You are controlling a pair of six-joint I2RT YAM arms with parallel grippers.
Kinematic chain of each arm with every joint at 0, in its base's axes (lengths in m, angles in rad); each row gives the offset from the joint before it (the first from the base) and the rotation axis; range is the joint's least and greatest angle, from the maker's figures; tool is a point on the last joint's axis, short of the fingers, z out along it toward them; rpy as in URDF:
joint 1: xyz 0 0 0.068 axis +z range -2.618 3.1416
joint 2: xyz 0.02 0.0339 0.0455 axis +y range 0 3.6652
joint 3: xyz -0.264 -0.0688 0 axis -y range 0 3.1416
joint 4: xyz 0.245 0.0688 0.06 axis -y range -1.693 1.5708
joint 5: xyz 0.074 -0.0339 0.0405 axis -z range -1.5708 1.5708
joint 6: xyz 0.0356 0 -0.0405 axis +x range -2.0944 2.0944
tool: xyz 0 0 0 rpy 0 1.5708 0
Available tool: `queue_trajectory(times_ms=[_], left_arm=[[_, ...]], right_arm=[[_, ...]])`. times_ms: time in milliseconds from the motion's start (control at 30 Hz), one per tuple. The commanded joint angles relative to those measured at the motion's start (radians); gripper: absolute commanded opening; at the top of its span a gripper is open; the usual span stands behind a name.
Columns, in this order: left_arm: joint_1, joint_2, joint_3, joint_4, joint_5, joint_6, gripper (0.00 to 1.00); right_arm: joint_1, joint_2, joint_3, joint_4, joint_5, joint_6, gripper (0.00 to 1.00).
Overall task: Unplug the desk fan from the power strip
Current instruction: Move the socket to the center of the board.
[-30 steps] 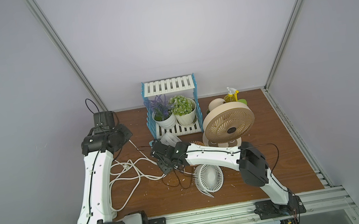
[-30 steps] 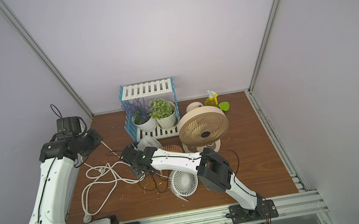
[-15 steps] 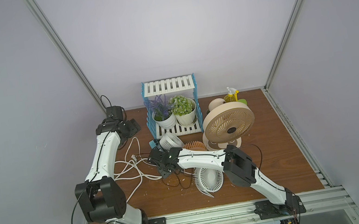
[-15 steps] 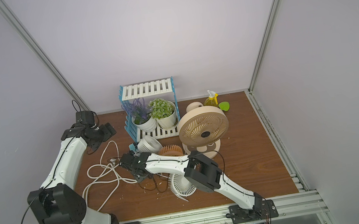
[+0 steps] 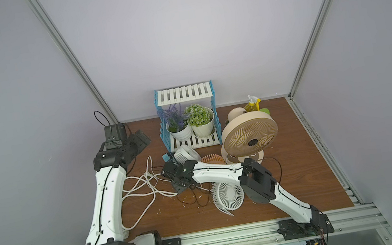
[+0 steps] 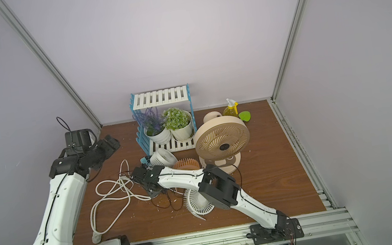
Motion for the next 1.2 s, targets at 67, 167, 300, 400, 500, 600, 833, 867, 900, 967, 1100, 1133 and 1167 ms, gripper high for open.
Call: queue_trajectory(times_ms=[67, 167, 300, 400, 500, 600, 833, 867, 900, 967, 1100, 1133, 1167], left_arm=[[0.010, -0.086, -0.041, -0.023, 0.069, -0.067, 0.96], [0.009, -0.124, -0.049, -0.041, 0.092, -0.078, 0.96], [0.008, -0.163, -0.087, -0.047, 0.144, -0.103, 0.96], [-0.007, -0.174, -0.141, -0.046, 0.180, -0.118, 0.94], [-0.061, -0.183, -0.195, -0.046, 0.173, -0.132, 0.93], [-0.112, -0.193, -0.238, -0.042, 0.142, -0.162, 0.92], [-0.093, -0.163, -0.276, -0.027, 0.041, -0.244, 0.82], [-0.073, -0.147, -0.274, -0.020, 0.047, -0.257, 0.80], [-0.050, -0.128, -0.274, -0.007, 0.067, -0.268, 0.77], [-0.015, -0.086, -0.276, 0.027, 0.112, -0.295, 0.73], [-0.008, -0.014, -0.294, 0.131, 0.170, -0.323, 0.69], [-0.008, 0.002, -0.305, 0.164, 0.185, -0.329, 0.68], [-0.009, 0.023, -0.314, 0.195, 0.193, -0.337, 0.67]], right_arm=[[0.000, -0.046, -0.117, -0.016, -0.014, -0.041, 0.06], [0.001, -0.086, -0.186, -0.012, -0.016, -0.070, 0.05], [0.001, -0.162, -0.325, 0.027, -0.031, -0.090, 0.05], [0.001, -0.201, -0.405, 0.040, -0.049, -0.094, 0.05], [0.001, -0.243, -0.472, 0.054, -0.071, -0.104, 0.06], [0.000, -0.315, -0.532, 0.104, -0.111, -0.132, 0.11], [0.005, -0.529, -0.428, 0.068, -0.141, -0.270, 0.38], [0.005, -0.558, -0.410, 0.062, -0.142, -0.283, 0.42], [0.005, -0.575, -0.394, 0.055, -0.143, -0.295, 0.46], [-0.005, -0.580, -0.362, 0.036, -0.152, -0.312, 0.53], [-0.045, -0.469, -0.206, -0.072, -0.211, -0.339, 0.56], [-0.051, -0.430, -0.149, -0.107, -0.217, -0.346, 0.57], [-0.056, -0.378, -0.070, -0.150, -0.222, -0.355, 0.57]])
